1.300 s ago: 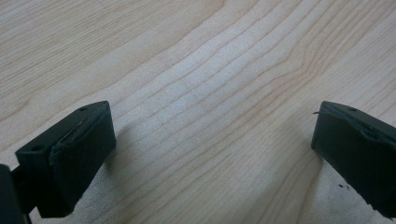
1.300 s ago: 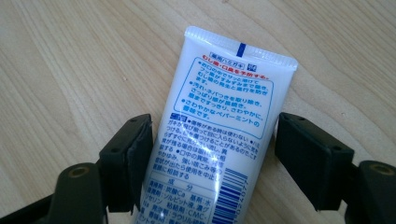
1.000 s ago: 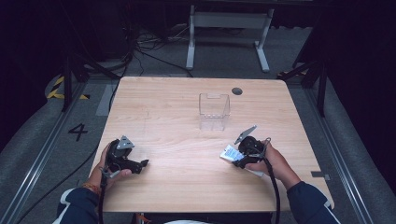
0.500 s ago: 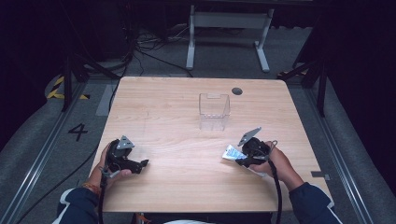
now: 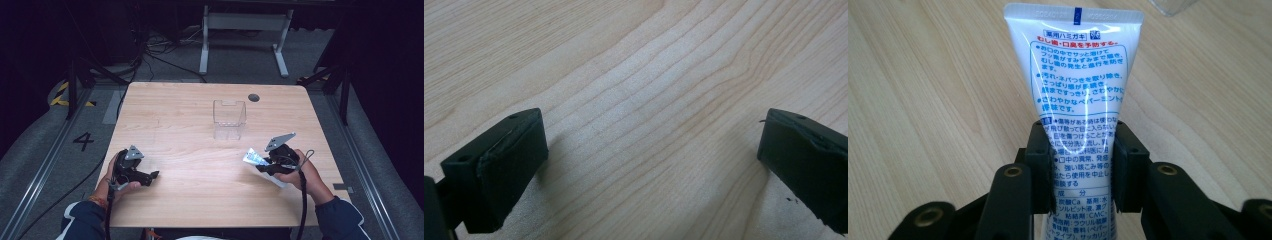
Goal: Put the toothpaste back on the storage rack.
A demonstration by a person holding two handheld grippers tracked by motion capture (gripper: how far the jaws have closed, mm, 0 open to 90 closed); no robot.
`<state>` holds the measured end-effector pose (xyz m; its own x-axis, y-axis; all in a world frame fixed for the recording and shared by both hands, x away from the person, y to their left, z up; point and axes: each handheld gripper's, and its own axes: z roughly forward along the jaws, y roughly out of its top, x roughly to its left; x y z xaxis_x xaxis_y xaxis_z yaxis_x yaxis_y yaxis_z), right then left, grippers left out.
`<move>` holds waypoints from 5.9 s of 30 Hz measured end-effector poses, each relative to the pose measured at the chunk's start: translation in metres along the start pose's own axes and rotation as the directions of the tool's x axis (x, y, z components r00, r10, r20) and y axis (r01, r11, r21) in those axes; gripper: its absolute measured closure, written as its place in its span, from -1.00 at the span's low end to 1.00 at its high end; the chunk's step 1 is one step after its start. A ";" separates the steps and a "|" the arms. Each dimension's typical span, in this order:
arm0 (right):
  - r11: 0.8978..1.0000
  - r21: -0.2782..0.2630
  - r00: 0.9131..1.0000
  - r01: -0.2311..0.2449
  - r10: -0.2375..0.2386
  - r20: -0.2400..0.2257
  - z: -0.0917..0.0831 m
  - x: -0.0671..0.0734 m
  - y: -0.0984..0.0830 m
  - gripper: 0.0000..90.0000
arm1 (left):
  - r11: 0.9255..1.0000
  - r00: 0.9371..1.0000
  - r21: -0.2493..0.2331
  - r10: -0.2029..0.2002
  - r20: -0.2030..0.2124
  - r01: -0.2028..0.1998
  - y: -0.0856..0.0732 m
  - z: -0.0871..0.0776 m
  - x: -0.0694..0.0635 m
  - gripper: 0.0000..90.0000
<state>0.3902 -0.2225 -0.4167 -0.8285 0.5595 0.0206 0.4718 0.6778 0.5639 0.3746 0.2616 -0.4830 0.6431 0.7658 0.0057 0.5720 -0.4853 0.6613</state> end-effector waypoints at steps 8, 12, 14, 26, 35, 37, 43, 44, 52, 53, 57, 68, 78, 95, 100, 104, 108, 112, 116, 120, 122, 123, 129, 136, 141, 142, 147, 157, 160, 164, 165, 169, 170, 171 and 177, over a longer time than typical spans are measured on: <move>0.996 -0.091 1.000 0.000 0.000 -0.001 -0.011 -0.002 0.005 0.52 | 1.000 1.000 0.000 0.002 0.001 -0.002 0.000 0.000 0.000 -1.00; 0.993 -0.117 0.999 0.031 -0.029 0.017 -0.016 0.003 0.011 0.51 | 1.000 1.000 0.000 0.000 -0.002 0.000 0.000 0.000 0.000 -1.00; 0.991 -0.128 0.999 0.033 -0.031 0.019 -0.018 0.005 0.013 0.51 | 1.000 1.000 -0.001 0.000 -0.003 0.000 0.000 0.000 0.000 -1.00; 0.970 -0.232 0.997 0.073 -0.070 0.025 -0.030 0.015 0.040 0.51 | 1.000 1.000 0.004 -0.017 0.001 0.017 -0.001 0.000 -0.002 -0.99; 0.953 -0.283 0.994 0.108 -0.105 0.025 -0.037 0.020 0.067 0.52 | 1.000 1.000 0.004 -0.017 0.001 0.017 -0.001 0.000 -0.002 -0.99; 0.949 -0.296 0.994 0.110 -0.109 0.022 -0.038 0.020 0.073 0.51 | 1.000 1.000 0.004 -0.017 0.001 0.017 -0.001 0.000 -0.002 -0.99; 0.940 -0.324 0.994 0.109 -0.111 0.012 -0.040 0.018 0.088 0.51 | 1.000 1.000 0.002 -0.014 -0.001 0.014 0.000 0.000 -0.001 -0.99; 0.940 -0.324 0.994 0.109 -0.111 0.012 -0.040 0.018 0.088 0.51 | 1.000 1.000 0.002 -0.014 -0.001 0.014 0.000 0.000 -0.001 -0.99; 0.929 -0.354 0.994 0.112 -0.108 0.031 -0.044 0.014 0.107 0.51 | 1.000 1.000 0.004 -0.017 0.001 0.017 -0.001 0.000 -0.002 -0.99; 0.926 -0.362 0.994 0.111 -0.108 0.028 -0.045 0.013 0.109 0.51 | 1.000 1.000 0.004 -0.017 0.001 0.017 -0.001 0.000 -0.002 -0.99; 0.921 -0.376 0.995 0.103 -0.100 0.027 -0.044 0.010 0.116 0.51 | 1.000 1.000 0.004 -0.017 0.001 0.017 -0.001 0.000 -0.002 -0.99; 0.909 -0.409 0.996 0.085 -0.079 0.032 -0.038 -0.002 0.136 0.51 | 1.000 1.000 0.003 -0.017 0.001 0.017 -0.001 0.000 -0.002 -0.99; 0.894 -0.444 0.998 0.060 -0.041 0.052 -0.034 -0.019 0.148 0.51 | 1.000 1.000 0.004 -0.017 0.001 0.017 -0.001 0.000 -0.002 -0.99; 0.880 -0.474 0.999 0.029 -0.006 0.049 -0.017 -0.039 0.164 0.50 | 1.000 1.000 0.005 -0.017 0.001 0.017 -0.001 -0.001 -0.002 -0.99; 0.871 -0.491 0.998 0.018 0.010 0.055 -0.011 -0.047 0.163 0.50 | 1.000 1.000 0.003 -0.020 0.001 0.020 -0.001 0.000 -0.002 -0.99; 0.874 -0.486 0.998 -0.001 0.032 0.054 -0.003 -0.054 0.162 0.50 | 1.000 1.000 0.002 -0.020 0.001 0.020 -0.001 0.000 -0.002 -0.99; 0.874 -0.486 0.997 -0.020 0.050 0.050 0.004 -0.059 0.160 0.49 | 1.000 1.000 0.003 -0.020 0.001 0.020 -0.001 0.000 -0.002 -0.99; 0.873 -0.487 0.997 -0.023 0.057 0.055 0.008 -0.062 0.159 0.49 | 1.000 1.000 0.003 -0.020 0.001 0.020 -0.001 0.000 -0.002 -0.99; 0.871 -0.490 0.996 -0.027 0.065 0.061 0.010 -0.062 0.159 0.49 | 1.000 1.000 0.001 -0.016 -0.001 0.016 0.000 0.000 -0.002 -0.99; 0.869 -0.495 0.995 -0.018 0.062 0.073 0.015 -0.062 0.158 0.48 | 1.000 1.000 0.000 -0.017 -0.001 0.017 -0.001 0.000 -0.002 -0.99; 0.869 -0.494 0.996 -0.017 0.060 0.071 0.018 -0.062 0.157 0.48 | 1.000 1.000 0.001 -0.016 -0.001 0.016 -0.001 0.000 -0.002 -0.99; 0.870 -0.492 0.996 -0.015 0.059 0.074 0.019 -0.062 0.156 0.48 | 1.000 1.000 0.000 -0.016 -0.001 0.016 -0.001 0.000 -0.002 -0.99; 0.865 -0.501 0.994 -0.006 0.061 0.093 0.025 -0.063 0.150 0.47 | 1.000 1.000 0.000 -0.016 -0.001 0.016 -0.001 0.000 -0.002 -0.99; 0.862 -0.507 0.993 -0.005 0.064 0.100 0.029 -0.064 0.142 0.46 | 1.000 1.000 0.001 -0.016 -0.001 0.016 -0.001 0.000 -0.002 -0.99; 0.855 -0.518 0.992 -0.009 0.074 0.105 0.027 -0.065 0.138 0.45 | 1.000 1.000 0.001 -0.016 -0.002 0.016 -0.001 0.000 -0.002 -0.99; 0.857 -0.515 0.992 -0.004 0.070 0.109 0.027 -0.065 0.137 0.45 | 1.000 1.000 0.001 -0.016 -0.001 0.016 -0.001 0.000 -0.002 -0.99; 0.867 -0.499 0.991 -0.004 0.070 0.113 0.031 -0.066 0.132 0.44 | 1.000 1.000 0.002 -0.019 0.001 0.019 -0.001 0.000 -0.002 -0.99; 0.884 -0.467 0.989 0.004 0.064 0.130 0.033 -0.064 0.122 0.42 | 1.000 1.000 0.004 -0.017 0.001 0.017 -0.001 0.000 -0.002 -0.99; 0.888 -0.460 0.989 0.007 0.062 0.134 0.034 -0.064 0.121 0.42 | 1.000 1.000 0.004 -0.017 0.000 0.017 -0.001 0.000 -0.002 -0.99; 0.898 -0.441 0.987 0.002 0.068 0.143 0.036 -0.063 0.118 0.41 | 1.000 1.000 0.004 -0.017 0.001 0.017 -0.001 0.000 -0.002 -0.99; 0.901 -0.435 0.987 0.003 0.066 0.144 0.036 -0.062 0.117 0.41 | 1.000 1.000 0.004 -0.017 0.001 0.017 -0.001 0.000 -0.002 -0.99; 0.910 -0.415 0.987 0.011 0.058 0.152 0.039 -0.060 0.117 0.41 | 1.000 1.000 0.004 -0.017 0.001 0.017 -0.001 0.000 -0.002 -0.99; 0.911 -0.412 0.986 0.012 0.056 0.154 0.039 -0.060 0.117 0.40 | 1.000 1.000 0.004 -0.017 0.001 0.017 -0.001 0.000 -0.002 -0.99; 0.911 -0.412 0.986 0.012 0.056 0.154 0.039 -0.060 0.117 0.40 | 1.000 1.000 0.004 -0.017 0.001 0.017 -0.001 0.000 -0.002 -0.99; 0.922 -0.388 0.987 0.014 0.050 0.154 0.041 -0.060 0.115 0.39 | 1.000 1.000 0.004 -0.017 0.001 0.017 -0.001 0.000 -0.002 -0.99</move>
<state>0.5068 -0.1584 -0.3868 -0.7475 0.6596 -0.0791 0.3062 0.4478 0.8401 0.3730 0.2608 -0.4831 0.6338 0.7735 -0.0057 0.5845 -0.4741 0.6585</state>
